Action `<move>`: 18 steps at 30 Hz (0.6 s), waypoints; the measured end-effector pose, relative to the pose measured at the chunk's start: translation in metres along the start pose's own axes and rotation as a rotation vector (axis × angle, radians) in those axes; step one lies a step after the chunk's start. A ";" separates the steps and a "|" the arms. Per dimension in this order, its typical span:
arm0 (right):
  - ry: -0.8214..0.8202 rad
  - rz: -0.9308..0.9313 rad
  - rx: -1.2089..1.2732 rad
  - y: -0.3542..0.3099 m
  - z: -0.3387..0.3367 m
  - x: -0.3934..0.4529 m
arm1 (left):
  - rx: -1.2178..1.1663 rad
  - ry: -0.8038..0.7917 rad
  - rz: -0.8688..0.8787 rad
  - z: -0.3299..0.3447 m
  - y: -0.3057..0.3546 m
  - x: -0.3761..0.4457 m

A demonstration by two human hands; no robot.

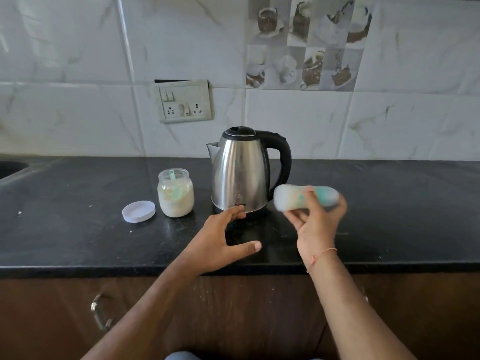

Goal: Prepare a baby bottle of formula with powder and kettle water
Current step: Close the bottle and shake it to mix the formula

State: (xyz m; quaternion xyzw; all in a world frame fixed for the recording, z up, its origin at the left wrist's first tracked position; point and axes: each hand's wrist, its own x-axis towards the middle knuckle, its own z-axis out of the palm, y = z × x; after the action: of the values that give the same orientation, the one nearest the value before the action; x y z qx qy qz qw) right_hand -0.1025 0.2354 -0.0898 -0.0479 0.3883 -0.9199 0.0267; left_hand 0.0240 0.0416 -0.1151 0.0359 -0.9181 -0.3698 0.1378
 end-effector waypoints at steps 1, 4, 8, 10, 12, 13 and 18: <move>-0.117 0.046 -0.138 0.003 0.001 -0.005 | 0.003 -0.004 -0.007 0.000 0.001 0.000; -0.161 0.057 -0.249 0.008 0.006 -0.005 | -0.002 -0.016 0.000 -0.001 -0.003 0.002; -0.058 0.026 -0.087 0.003 0.004 -0.001 | -0.002 -0.003 -0.002 0.000 0.000 0.001; -0.203 0.149 -0.171 0.007 0.004 -0.004 | 0.018 0.000 0.003 0.000 0.001 0.000; -0.100 0.040 -0.157 0.007 0.006 -0.003 | 0.006 -0.020 -0.006 -0.002 0.000 0.002; 0.002 -0.005 -0.033 0.005 0.003 -0.001 | -0.008 -0.026 -0.016 -0.001 0.000 0.003; -0.171 0.146 -0.169 0.008 0.004 -0.002 | -0.015 -0.007 0.007 0.000 0.000 0.002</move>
State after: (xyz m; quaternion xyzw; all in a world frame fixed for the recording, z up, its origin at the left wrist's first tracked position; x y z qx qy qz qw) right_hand -0.1000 0.2268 -0.0929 -0.1000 0.4631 -0.8721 0.1225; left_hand 0.0224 0.0413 -0.1148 0.0303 -0.9160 -0.3761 0.1362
